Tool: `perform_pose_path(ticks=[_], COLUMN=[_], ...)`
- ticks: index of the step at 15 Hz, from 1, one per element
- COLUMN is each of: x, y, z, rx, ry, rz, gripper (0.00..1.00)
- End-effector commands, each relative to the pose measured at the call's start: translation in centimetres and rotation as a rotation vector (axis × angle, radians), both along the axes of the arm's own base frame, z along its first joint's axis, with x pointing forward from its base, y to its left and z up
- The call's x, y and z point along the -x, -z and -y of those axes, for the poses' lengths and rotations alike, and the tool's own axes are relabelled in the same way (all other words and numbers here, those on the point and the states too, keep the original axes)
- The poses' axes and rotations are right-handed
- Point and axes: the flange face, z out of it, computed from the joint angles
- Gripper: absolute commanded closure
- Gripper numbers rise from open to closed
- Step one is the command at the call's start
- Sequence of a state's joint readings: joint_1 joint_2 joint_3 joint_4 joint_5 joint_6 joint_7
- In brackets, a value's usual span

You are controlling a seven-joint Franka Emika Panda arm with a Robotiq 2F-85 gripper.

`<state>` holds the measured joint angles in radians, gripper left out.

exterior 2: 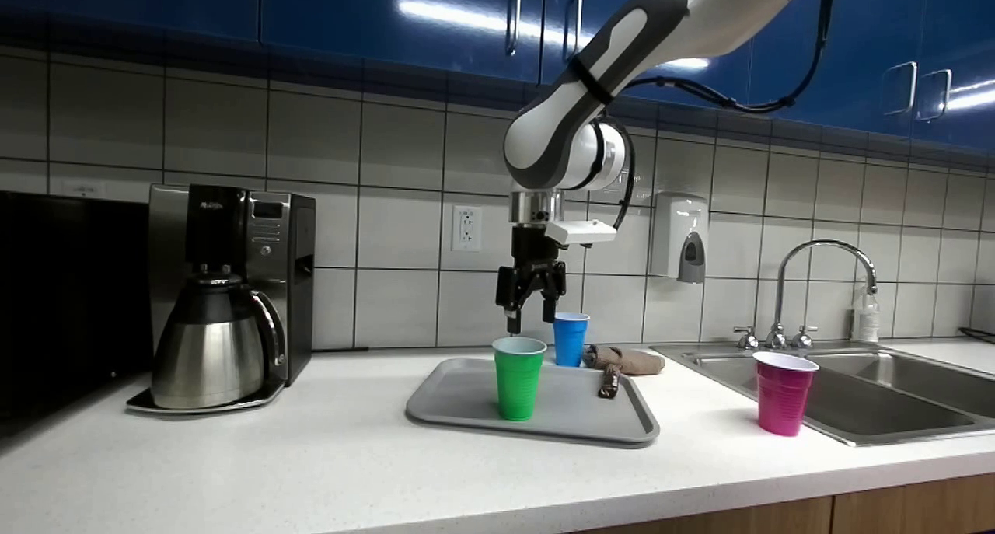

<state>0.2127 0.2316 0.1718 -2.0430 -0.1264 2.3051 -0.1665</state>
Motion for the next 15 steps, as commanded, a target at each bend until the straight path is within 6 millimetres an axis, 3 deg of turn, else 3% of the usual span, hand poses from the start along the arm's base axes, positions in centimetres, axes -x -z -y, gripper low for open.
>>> perform_pose_path(ticks=[1,10,15], x=[0.8,1.6,2.9], y=[-1.7,-3.0,-4.1], z=[2.2,8.1,11.4], rx=[-0.015,-0.023,-0.005], ry=[0.022,0.127,0.15], rz=[-0.033,-0.057,-0.057], gripper=[0.0,0.0,0.0])
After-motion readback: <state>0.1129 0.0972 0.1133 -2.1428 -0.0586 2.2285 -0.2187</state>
